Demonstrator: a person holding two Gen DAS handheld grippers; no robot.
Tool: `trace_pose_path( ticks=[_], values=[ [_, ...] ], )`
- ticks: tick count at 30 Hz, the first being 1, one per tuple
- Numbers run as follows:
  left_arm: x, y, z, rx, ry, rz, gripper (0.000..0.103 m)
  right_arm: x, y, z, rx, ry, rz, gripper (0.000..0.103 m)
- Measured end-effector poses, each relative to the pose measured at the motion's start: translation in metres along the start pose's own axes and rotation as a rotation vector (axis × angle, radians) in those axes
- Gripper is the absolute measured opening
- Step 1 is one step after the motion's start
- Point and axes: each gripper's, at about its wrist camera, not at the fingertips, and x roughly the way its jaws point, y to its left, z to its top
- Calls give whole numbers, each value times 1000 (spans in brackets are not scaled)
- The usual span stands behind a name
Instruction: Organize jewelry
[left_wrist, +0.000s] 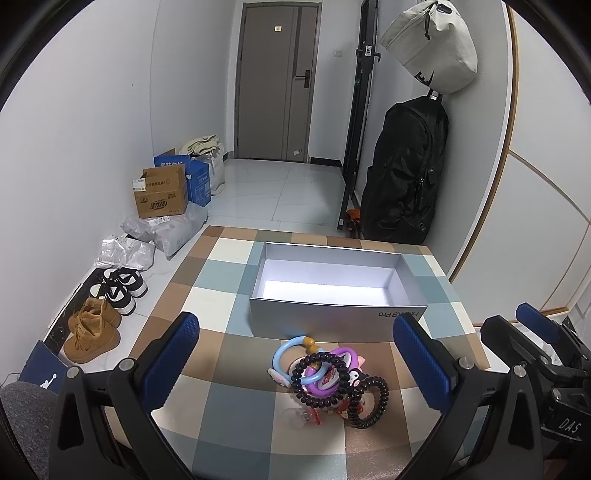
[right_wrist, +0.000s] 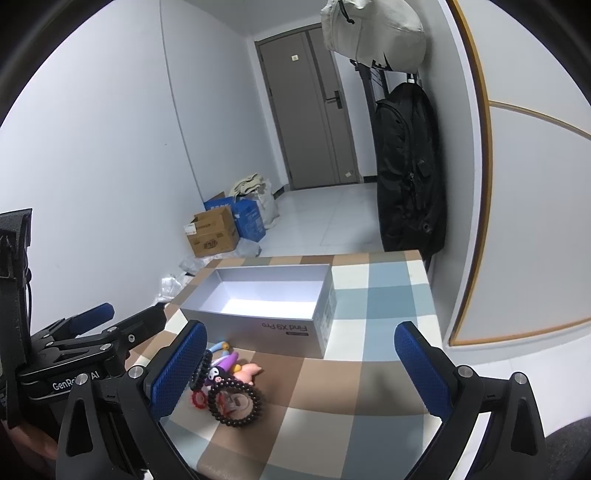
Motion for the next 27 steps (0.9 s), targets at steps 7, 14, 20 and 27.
trace_pose_path(
  ticks=[7,14,20,27],
  values=[
    [-1,2,1,-2,-6,0,102,0,0,0,1,0,-1,103],
    [0,-1,2,-4,-1,-3,102,-1,-1,0,1,2,3,103],
    [-1,0,1,-6,-6,-3,102,-1,0,0,-1,1,3,103],
    [-1,1,1,-6,-7,-4,102,-1,0,1,-1,1,3,103]
  ],
)
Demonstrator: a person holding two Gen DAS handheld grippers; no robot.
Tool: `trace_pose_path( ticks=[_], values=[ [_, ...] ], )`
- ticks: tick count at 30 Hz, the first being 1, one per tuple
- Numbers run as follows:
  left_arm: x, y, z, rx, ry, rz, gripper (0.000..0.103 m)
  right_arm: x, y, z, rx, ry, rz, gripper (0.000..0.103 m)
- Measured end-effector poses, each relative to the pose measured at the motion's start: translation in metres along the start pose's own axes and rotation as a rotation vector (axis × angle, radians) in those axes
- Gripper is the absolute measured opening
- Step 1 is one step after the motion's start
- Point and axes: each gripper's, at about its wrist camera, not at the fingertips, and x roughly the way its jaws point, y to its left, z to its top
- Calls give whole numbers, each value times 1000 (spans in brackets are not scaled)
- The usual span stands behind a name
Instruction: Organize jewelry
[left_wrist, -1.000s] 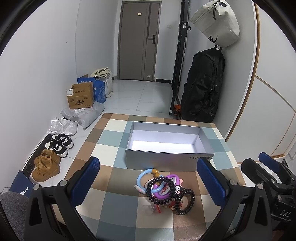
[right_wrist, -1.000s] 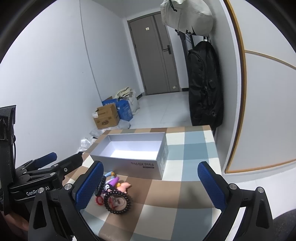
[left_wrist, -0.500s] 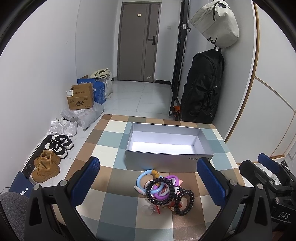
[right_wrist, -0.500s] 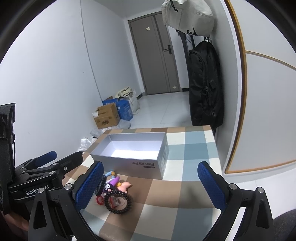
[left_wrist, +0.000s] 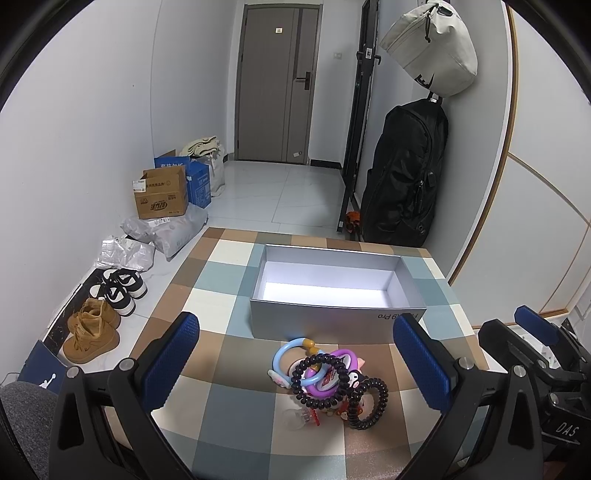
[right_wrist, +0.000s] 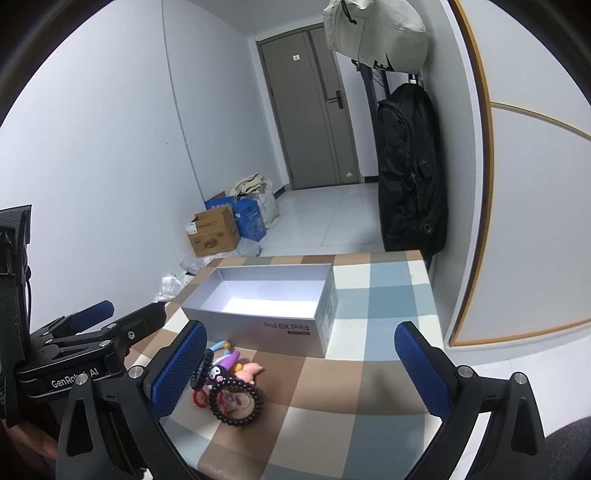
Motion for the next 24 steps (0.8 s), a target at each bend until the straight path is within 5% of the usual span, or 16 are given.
trace_pose_path(
  ticks=[24],
  values=[
    [10,11,2,-37,57,-59,102,13,2,-3,-2,47,18,103]
  ],
)
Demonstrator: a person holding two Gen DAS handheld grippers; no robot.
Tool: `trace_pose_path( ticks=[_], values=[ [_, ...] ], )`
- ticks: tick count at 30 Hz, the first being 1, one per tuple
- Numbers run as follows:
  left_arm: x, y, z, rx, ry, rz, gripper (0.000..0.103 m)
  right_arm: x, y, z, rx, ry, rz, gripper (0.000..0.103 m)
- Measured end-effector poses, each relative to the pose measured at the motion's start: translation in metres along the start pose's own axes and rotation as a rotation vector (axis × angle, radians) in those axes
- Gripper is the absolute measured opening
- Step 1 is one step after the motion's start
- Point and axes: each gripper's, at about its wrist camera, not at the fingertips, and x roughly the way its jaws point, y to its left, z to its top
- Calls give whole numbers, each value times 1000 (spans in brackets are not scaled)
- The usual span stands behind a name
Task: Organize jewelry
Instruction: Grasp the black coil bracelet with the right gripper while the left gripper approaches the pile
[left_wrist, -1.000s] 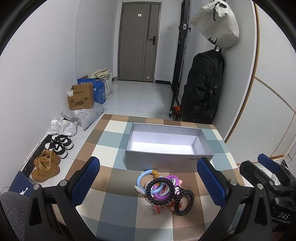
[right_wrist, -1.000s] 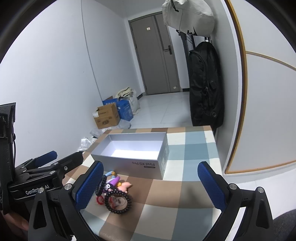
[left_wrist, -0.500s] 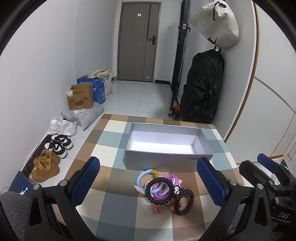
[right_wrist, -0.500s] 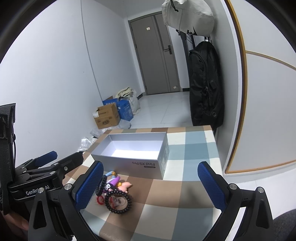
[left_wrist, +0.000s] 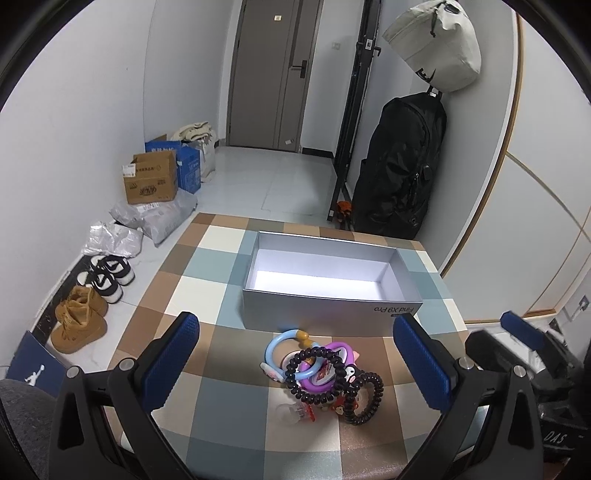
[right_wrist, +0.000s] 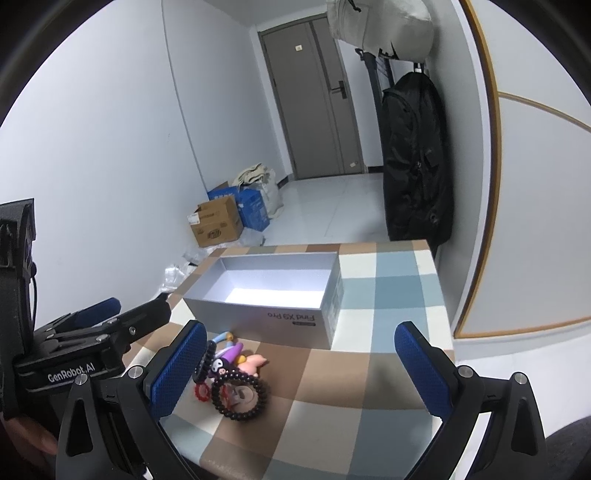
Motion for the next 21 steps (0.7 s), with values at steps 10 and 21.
trace_pose_path(
  ticks=[10,21],
  values=[
    [15,36,6,-106,65,-27,102,24,16,-15,-54,142,100,102],
    [34,63,1,-198,164,-68,102,63,41,-39,-143,325,152,97]
  ],
)
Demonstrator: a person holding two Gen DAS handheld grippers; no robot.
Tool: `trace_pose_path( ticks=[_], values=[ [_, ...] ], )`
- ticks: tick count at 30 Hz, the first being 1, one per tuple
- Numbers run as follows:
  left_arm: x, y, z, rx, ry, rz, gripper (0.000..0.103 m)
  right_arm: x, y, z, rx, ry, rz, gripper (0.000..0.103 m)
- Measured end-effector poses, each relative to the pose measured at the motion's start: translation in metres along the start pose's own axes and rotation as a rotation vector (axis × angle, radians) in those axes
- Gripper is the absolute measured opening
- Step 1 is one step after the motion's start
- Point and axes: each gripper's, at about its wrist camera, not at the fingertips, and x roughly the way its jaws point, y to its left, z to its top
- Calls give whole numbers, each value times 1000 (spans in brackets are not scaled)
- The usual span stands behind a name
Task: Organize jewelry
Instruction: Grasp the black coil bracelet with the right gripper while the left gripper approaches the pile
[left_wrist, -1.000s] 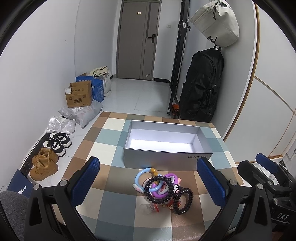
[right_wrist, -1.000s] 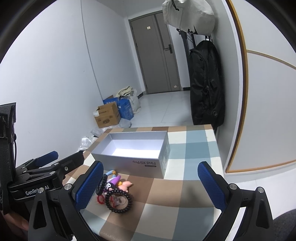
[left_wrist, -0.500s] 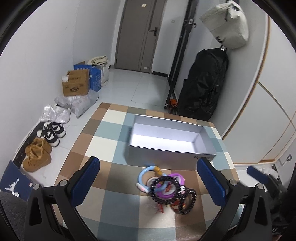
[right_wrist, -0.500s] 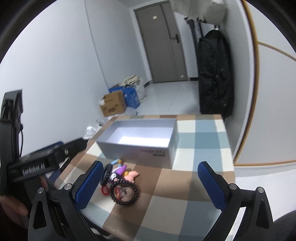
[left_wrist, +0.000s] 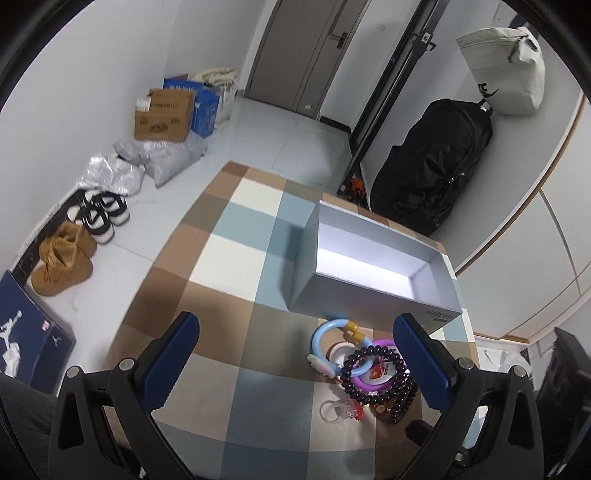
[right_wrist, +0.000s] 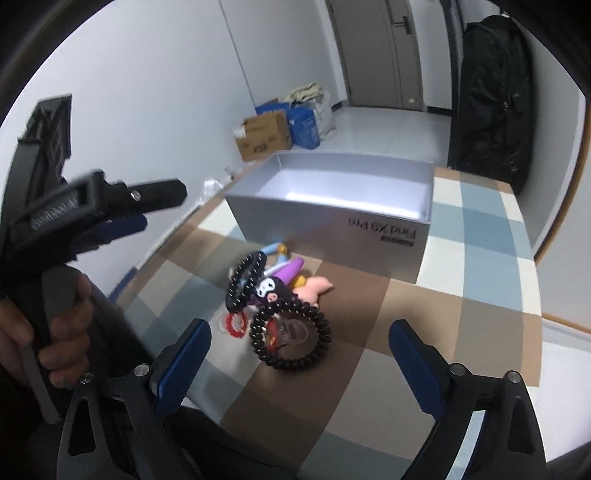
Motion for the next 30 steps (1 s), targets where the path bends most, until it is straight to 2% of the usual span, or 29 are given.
trace_pose_path(
  ticks=[3,8,11,13,21,30],
  values=[
    [9,4,-1,-27,55,-39,102,12,4,-2,-23,40,-32,90],
    [16,7,-2,-59,117,-108,102,21,4,-3,-25,74,-10,80],
    [18,6,-2,-60,149,-154,100,22,2,0,-20,85,6,66],
    [20,2,-2,-55,172,-184,98,24,0,-1,-17,100,21,52],
    [22,-17,-10,24,224,-234,98,16,-7,-1,20,88,39,49],
    [29,-30,-16,100,254,-220,97,-2,-24,-3,85,59,51,49]
  ],
)
